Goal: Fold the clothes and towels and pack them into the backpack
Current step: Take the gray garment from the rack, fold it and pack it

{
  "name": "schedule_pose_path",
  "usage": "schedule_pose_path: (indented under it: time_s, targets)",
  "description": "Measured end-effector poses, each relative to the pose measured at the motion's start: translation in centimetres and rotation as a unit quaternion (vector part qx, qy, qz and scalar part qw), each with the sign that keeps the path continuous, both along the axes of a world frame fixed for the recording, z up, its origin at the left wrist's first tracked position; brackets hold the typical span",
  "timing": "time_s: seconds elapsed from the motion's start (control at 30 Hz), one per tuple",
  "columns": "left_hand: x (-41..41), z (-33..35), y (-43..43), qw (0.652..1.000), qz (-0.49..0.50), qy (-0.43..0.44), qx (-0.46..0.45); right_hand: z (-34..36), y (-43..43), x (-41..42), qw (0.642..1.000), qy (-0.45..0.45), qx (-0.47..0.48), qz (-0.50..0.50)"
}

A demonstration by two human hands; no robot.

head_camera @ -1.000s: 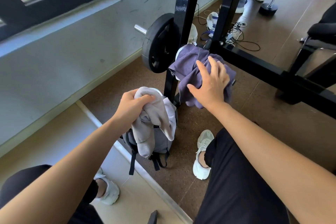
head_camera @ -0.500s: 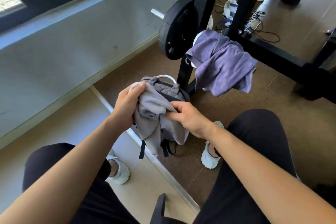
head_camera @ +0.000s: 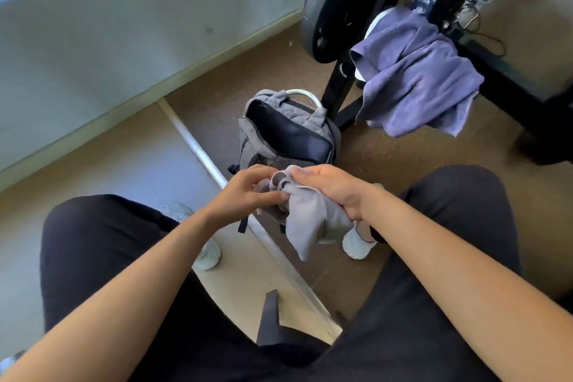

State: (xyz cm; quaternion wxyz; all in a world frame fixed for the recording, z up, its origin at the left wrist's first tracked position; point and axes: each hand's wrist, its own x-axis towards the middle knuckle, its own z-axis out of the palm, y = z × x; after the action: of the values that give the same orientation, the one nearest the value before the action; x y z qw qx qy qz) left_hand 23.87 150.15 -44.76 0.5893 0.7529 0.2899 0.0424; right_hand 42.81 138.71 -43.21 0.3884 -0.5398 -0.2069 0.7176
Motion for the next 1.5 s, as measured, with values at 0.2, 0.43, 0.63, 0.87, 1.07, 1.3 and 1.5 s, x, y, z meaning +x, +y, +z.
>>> schedule_pose_path:
  time_s: [0.2, 0.43, 0.63, 0.87, 1.07, 1.3, 1.5]
  targets:
    - [-0.5, -0.2, 0.8, 0.997, 0.063, -0.001, -0.039, -0.2, -0.1, 0.4, 0.920, -0.360, 0.102, 0.113]
    - [-0.1, 0.2, 0.4, 0.990, 0.129, -0.013, 0.047, -1.0, 0.7, 0.0, 0.834, -0.523, 0.124, 0.121]
    - [-0.7, -0.1, 1.0, 0.982, 0.170, -0.043, 0.072, -1.6, 0.7, 0.1, 0.817, -0.553, 0.140, 0.090]
    - [0.1, 0.8, -0.1, 0.991, 0.130, -0.030, 0.021, -1.9, 1.2, -4.1, 0.867, -0.461, 0.177, 0.074]
    - [0.4, 0.9, -0.7, 0.985, 0.135, -0.058, -0.088, -2.7, 1.4, -4.8, 0.825, -0.540, 0.167, 0.001]
    - [-0.4, 1.6, -0.9, 0.986, 0.077, -0.084, -0.122, -2.7, 1.0, -4.9, 0.823, -0.533, 0.193, 0.028]
    - [-0.8, 1.7, -0.3, 0.969, 0.160, -0.096, -0.161, -3.6, 0.6, -2.1, 0.823, -0.551, 0.141, 0.018]
